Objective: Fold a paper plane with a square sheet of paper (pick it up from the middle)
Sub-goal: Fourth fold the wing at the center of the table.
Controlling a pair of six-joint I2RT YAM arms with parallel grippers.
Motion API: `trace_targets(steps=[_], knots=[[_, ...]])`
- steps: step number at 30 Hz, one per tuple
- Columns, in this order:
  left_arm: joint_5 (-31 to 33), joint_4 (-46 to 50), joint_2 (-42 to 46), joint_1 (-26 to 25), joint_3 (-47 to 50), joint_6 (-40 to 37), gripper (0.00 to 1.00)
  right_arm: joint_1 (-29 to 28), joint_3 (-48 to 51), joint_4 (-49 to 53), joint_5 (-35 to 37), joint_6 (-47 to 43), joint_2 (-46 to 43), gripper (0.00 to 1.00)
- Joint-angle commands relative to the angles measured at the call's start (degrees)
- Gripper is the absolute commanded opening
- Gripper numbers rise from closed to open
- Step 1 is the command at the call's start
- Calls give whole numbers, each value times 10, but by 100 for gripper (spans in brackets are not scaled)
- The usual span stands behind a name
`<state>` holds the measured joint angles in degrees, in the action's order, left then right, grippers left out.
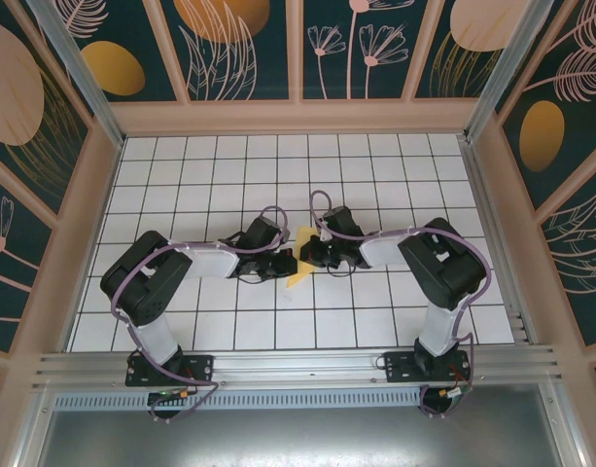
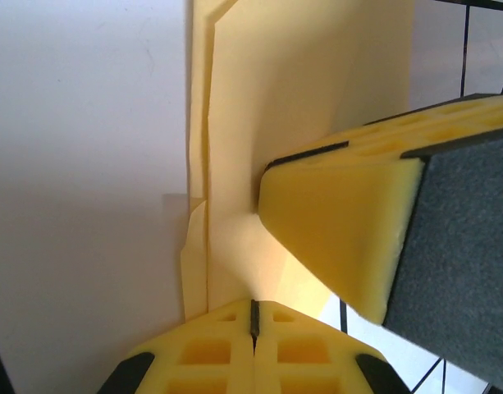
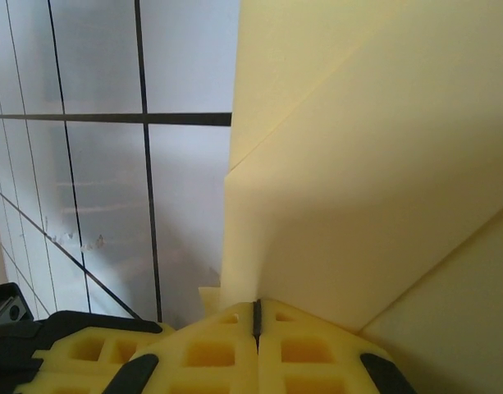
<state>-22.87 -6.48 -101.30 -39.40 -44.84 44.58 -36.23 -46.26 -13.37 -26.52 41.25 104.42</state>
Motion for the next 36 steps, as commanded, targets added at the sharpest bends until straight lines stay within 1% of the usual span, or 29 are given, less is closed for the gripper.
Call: trace_targets(steps=[1,9,14,18,23,27,30,33,36], knots=[[65,81,-27,3,28,-13,0,38,-20,18,43,-16,22,4],[66,84,-23,4,30,-14,0,119,-76,34,28,-42,68,4],[67,84,-21,4,31,-13,0,153,-115,47,27,-51,91,5],[69,84,-20,3,31,-13,0,166,-138,56,13,-58,85,5],[69,84,-22,4,30,-13,0,159,-142,62,-12,-67,36,7],[69,83,-18,4,30,-13,0,133,-109,52,-13,-67,-10,7],[69,81,-17,3,30,-13,0,102,-80,30,-33,-52,-19,6],[61,73,-13,3,31,-13,0,72,-61,21,-33,-44,-12,5],[61,73,-12,3,31,-12,0,58,-38,-4,-29,-29,-4,5]])
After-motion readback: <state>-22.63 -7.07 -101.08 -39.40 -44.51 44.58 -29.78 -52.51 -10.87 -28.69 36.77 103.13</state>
